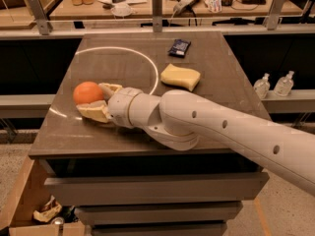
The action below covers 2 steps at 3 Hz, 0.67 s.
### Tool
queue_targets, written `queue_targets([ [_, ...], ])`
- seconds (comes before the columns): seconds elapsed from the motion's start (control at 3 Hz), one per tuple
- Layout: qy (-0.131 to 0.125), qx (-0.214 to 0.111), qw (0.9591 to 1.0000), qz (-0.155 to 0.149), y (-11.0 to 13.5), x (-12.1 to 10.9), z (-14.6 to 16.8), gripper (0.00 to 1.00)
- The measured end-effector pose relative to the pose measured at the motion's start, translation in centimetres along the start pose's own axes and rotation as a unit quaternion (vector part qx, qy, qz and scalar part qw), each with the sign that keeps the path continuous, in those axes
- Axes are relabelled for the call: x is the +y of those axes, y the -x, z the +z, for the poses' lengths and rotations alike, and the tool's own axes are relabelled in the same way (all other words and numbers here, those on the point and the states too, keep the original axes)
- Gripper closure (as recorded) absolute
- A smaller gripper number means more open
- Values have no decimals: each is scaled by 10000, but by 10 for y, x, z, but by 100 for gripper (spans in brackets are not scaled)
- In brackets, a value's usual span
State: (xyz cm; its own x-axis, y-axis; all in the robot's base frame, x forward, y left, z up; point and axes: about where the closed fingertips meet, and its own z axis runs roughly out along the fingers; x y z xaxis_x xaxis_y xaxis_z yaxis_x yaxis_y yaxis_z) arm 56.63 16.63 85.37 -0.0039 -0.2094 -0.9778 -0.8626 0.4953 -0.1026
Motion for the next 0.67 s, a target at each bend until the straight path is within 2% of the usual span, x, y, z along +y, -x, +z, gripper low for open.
queue_targets([
  [0.33,18,-9,10000,-3,1,2,1,95],
  [0.67,-434,82,9989,-152,6,-11,-13,100],
])
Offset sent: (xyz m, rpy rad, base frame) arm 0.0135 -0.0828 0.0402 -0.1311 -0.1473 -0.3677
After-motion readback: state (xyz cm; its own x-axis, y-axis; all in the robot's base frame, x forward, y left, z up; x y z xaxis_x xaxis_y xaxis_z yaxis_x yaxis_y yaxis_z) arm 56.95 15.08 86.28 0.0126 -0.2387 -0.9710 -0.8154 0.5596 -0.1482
